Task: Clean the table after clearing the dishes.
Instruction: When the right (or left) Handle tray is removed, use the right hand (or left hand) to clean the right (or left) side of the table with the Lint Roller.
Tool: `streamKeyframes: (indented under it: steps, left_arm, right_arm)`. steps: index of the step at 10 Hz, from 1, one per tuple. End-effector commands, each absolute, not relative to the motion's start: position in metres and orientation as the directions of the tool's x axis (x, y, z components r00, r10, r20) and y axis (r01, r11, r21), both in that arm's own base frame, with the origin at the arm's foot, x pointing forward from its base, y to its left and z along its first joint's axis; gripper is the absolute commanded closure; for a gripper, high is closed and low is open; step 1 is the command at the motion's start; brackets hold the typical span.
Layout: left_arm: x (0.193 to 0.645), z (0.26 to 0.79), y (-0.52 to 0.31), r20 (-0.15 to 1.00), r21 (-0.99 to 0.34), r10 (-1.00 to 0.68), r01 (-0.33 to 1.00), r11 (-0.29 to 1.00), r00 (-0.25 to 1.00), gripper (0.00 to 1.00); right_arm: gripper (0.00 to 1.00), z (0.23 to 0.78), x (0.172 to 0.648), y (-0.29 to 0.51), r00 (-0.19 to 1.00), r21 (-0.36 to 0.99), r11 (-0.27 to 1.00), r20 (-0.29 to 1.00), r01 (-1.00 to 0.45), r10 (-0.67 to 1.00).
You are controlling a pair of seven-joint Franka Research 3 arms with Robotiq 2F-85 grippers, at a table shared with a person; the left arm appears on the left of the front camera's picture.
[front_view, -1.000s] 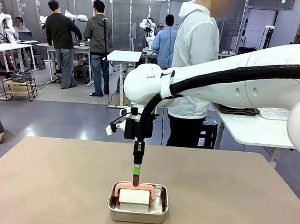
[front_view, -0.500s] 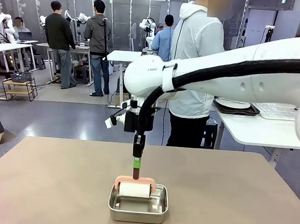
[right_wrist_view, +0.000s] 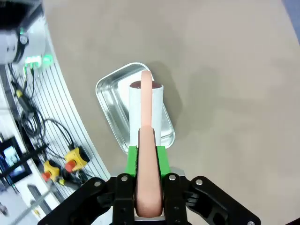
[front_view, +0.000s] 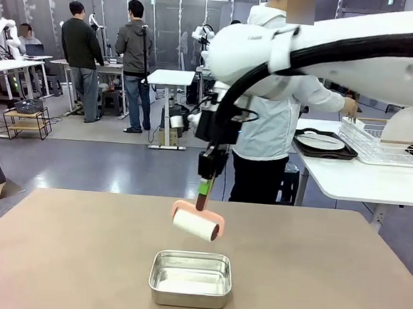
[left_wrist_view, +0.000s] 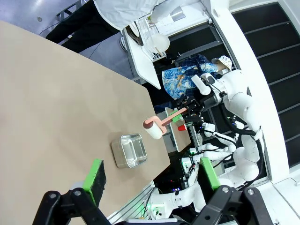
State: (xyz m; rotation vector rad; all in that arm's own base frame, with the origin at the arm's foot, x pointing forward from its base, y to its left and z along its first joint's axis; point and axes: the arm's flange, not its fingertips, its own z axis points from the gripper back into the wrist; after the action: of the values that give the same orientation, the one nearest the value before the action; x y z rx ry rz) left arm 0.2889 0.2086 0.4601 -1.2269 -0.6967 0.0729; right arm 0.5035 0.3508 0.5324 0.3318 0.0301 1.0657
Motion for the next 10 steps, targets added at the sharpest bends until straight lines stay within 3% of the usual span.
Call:
streamKeyframes:
  steps: [1, 4, 6, 7, 8, 10]
  left_arm:
    - [0.287, 0.462, 0.210, 0.444, -0.884, 0.419, 0.310, 0.350, 0.792, 0.00]
    - [0.287, 0.462, 0.210, 0.444, -0.884, 0.419, 0.310, 0.350, 0.792, 0.00]
    - [0.287, 0.462, 0.210, 0.444, -0.884, 0.419, 0.310, 0.350, 0.792, 0.00]
    - [0.287, 0.462, 0.210, 0.444, -0.884, 0.419, 0.310, 0.350, 0.792, 0.00]
    - [0.287, 0.462, 0.210, 0.444, -0.884, 0.419, 0.310, 0.350, 0.792, 0.00]
    - [0.287, 0.462, 0.210, 0.444, -0.884, 0.419, 0.310, 0.350, 0.792, 0.00]
  right_arm:
    - [1.00, 0.508, 0.469, 0.295, 0.670, 0.335, 0.592, 0.208, -0.733, 0.712]
    - [1.00, 0.490, 0.460, 0.197, 0.912, 0.492, 0.769, 0.267, -0.407, 0.312]
    - [1.00, 0.475, 0.460, 0.163, 0.964, 0.544, 0.813, 0.253, -0.208, 0.077]
    - [1.00, 0.469, 0.464, 0.158, 0.974, 0.537, 0.832, 0.226, -0.137, 0.015]
    - [1.00, 0.465, 0.466, 0.163, 0.949, 0.597, 0.754, 0.294, -0.273, 0.111]
    - [1.00, 0.469, 0.469, 0.138, 0.968, 0.543, 0.812, 0.230, -0.213, 0.100]
